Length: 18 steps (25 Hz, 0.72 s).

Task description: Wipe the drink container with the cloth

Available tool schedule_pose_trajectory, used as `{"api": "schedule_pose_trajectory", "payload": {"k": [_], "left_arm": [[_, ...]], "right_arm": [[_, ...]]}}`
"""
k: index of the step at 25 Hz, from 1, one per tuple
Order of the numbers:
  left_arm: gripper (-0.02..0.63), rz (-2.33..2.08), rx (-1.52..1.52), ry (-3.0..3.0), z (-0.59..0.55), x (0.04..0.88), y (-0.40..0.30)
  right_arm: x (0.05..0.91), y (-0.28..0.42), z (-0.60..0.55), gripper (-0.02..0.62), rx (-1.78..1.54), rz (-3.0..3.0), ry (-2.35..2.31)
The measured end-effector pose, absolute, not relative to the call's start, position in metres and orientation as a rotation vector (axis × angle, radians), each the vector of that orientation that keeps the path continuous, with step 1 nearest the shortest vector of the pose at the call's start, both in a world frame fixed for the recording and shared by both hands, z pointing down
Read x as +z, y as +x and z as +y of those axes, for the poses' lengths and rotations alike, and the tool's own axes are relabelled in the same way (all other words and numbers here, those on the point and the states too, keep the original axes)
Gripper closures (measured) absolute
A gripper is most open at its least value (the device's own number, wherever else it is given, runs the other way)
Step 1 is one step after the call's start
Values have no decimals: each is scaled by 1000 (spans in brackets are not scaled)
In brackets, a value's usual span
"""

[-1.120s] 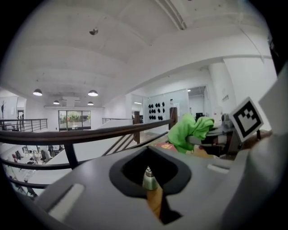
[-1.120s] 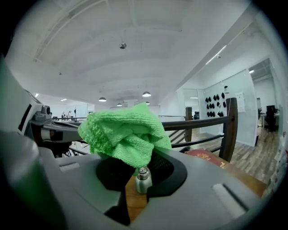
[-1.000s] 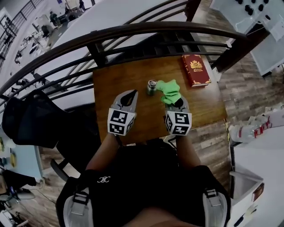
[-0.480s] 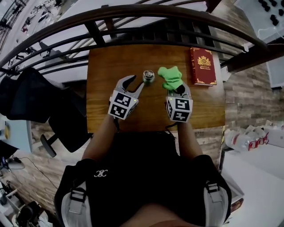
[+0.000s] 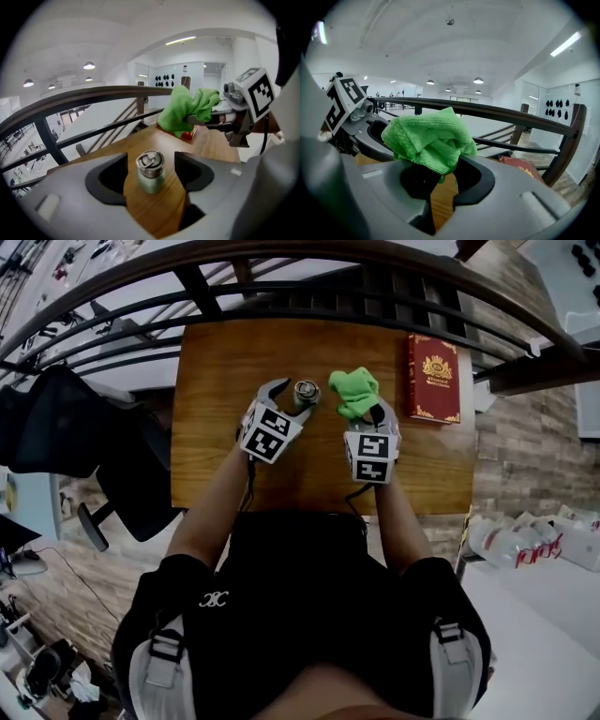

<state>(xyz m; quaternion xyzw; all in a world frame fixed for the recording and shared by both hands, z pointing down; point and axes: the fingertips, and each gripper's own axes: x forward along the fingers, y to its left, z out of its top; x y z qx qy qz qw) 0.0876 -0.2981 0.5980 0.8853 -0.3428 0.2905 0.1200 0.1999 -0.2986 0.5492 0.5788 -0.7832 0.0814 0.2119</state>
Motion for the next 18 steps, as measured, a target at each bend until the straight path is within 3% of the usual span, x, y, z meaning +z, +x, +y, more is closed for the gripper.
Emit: {"api": "schedule_pose_trajectory", "payload": {"k": [12,18], "left_arm": [[258,-889,985,2578,-318,643,112],[287,-874,995,2614,-314,644,107]], "right_arm": [[590,184,-326,535,-197,-2126,1269],[599,173,-339,537,-436,-2066,1055]]}}
